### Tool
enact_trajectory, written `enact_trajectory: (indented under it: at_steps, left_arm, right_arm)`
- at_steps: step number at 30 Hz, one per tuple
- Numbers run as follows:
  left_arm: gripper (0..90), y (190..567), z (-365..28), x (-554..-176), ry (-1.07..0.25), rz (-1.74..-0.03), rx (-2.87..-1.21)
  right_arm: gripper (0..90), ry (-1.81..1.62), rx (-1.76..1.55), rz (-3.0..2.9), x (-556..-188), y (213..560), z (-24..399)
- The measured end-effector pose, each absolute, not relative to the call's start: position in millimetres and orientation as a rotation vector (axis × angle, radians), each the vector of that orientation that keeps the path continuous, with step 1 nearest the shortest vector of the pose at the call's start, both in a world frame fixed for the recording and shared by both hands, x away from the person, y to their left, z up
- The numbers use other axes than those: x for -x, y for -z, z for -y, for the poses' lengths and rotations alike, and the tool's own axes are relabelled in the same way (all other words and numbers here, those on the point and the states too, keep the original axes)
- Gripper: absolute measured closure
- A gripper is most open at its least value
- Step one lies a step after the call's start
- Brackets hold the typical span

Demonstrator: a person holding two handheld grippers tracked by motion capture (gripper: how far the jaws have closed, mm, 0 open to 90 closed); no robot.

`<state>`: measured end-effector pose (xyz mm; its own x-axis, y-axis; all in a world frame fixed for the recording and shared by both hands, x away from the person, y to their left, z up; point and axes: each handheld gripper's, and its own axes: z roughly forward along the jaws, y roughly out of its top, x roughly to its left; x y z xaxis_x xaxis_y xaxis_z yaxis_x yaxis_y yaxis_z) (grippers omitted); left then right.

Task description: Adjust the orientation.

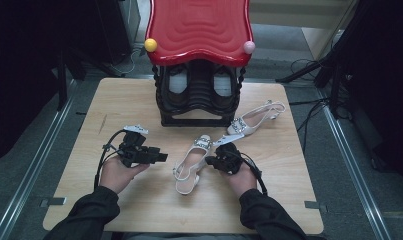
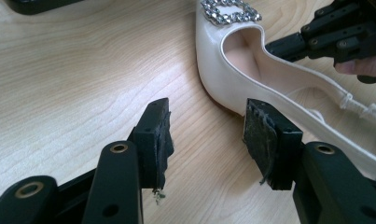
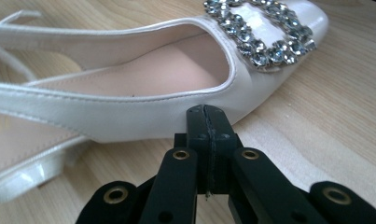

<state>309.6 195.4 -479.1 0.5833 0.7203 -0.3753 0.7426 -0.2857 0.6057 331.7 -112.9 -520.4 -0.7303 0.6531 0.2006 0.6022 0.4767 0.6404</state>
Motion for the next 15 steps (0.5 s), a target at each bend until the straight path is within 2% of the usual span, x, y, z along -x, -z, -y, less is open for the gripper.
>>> enact_trajectory:
  at_steps: [15]
  left_arm:
    - [50.6,482,-211,-301,0.025,-1.217,-2.019]
  right_arm:
    - [90.0,-1.109,-1.171,-2.637,-346,520,102]
